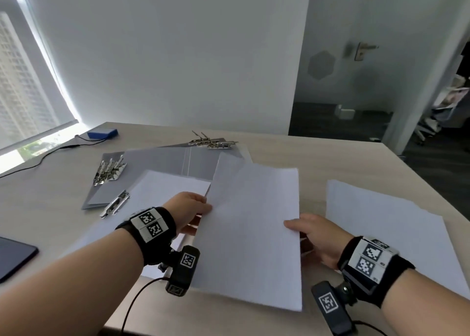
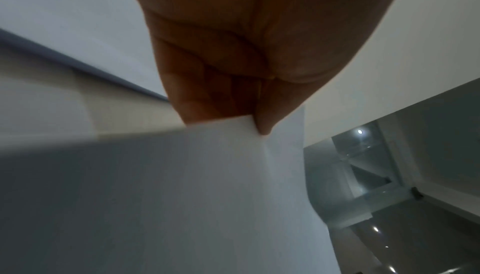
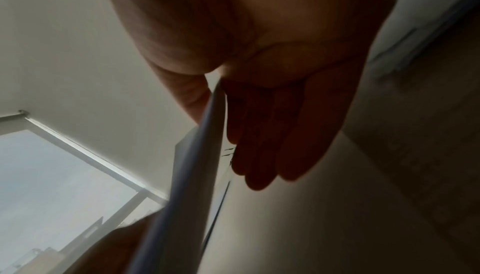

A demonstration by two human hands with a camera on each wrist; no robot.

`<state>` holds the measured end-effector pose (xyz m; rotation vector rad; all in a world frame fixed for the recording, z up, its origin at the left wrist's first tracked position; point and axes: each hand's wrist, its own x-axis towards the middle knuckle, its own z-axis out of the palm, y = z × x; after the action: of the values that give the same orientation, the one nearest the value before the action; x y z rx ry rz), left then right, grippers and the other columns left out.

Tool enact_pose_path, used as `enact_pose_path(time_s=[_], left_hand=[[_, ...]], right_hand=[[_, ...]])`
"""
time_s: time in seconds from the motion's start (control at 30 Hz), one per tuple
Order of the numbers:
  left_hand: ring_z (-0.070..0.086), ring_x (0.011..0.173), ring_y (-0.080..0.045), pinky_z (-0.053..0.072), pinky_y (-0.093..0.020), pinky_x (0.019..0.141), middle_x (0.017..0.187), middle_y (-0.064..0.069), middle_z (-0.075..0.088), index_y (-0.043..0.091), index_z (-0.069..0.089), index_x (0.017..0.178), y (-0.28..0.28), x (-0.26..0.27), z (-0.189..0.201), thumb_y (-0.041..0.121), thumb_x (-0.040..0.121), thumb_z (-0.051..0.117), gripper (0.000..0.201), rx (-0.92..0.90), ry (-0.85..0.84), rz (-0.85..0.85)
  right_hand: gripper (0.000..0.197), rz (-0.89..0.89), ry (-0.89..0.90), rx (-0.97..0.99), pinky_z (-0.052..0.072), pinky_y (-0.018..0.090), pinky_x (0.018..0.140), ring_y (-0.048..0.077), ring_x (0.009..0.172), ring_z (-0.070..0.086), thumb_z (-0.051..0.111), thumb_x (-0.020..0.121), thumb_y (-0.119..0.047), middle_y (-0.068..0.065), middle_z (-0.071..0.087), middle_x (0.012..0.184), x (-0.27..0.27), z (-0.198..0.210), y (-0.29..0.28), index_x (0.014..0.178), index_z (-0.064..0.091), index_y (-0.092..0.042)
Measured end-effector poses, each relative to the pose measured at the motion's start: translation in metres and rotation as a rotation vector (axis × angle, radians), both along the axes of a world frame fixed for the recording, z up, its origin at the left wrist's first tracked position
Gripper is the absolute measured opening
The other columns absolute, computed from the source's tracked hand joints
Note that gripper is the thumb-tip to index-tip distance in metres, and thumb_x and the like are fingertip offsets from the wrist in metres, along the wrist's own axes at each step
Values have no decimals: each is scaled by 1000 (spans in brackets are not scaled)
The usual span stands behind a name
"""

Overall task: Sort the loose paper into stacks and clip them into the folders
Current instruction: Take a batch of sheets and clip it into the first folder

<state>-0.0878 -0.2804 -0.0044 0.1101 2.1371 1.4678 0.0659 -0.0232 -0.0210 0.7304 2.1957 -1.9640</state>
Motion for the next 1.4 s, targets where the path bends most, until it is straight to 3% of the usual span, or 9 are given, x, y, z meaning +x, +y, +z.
enact_pose_path(time_s=[0.1,0.2,0.33,0.67,0.8,0.93,1.17,1.3,1.4], left_hand=[[63,46,-19,51,-27,46,74,-8,65,7,62,105,-8,-2,-9,4,88,65,18,-95,-76,-26],[66,48,-22,55,-33,46,78,-10,66,9,59,106,-9,-2,-14,3,88,64,20,-154,-143,-52],[69,62,-28,58,-44,67,90,-14,70,9,61,109,-4,-6,-20,6,86,67,25,-200,-177,-80],[66,67,-29,53,-42,75,82,-10,67,14,60,100,6,-17,-21,6,84,69,19,-192,-196,-51],[64,56,-24,50,-31,59,65,-4,68,13,62,94,10,-15,-16,12,87,67,9,-216,-173,-56],[65,54,-22,52,-29,54,77,-5,69,6,66,100,13,-14,-8,22,89,65,20,-209,-149,-90],[70,87,-24,62,-43,64,109,-8,66,12,62,113,18,-16,6,28,88,64,30,-397,173,-136],[56,120,-20,47,-35,100,139,3,51,30,48,136,27,-17,3,48,83,66,59,-716,527,-430],[50,126,-17,44,-37,104,148,9,39,39,39,140,40,-10,0,57,76,67,73,-765,638,-629]], right_hand=[[12,7,-96,29,45,24,49,22,58,63,56,96,-17,7,71,77,2,2,8,91,64,-11],[14,55,-179,108,38,19,39,16,50,59,57,95,-14,2,69,70,1,-1,11,82,62,-13],[17,68,-241,134,39,19,38,15,49,59,58,94,-11,4,65,66,-2,-3,11,77,59,-13],[5,-5,-254,155,43,20,40,14,47,58,60,93,-11,9,61,72,-14,-8,16,89,58,-12],[16,-37,-217,158,46,22,41,16,49,58,60,92,-9,13,67,83,-16,-7,16,107,61,-11],[22,-56,-185,147,46,23,42,17,51,58,60,91,-7,14,66,84,-16,-5,16,112,61,-15],[24,-130,-143,132,48,25,47,20,55,61,62,92,-16,13,63,85,-17,-4,20,115,58,-14],[13,-227,-31,138,48,26,49,21,60,57,58,94,-16,14,60,90,-24,-1,21,106,60,-9],[12,-256,58,18,53,31,56,23,70,61,59,95,-16,14,59,96,-39,3,16,105,60,-10]])
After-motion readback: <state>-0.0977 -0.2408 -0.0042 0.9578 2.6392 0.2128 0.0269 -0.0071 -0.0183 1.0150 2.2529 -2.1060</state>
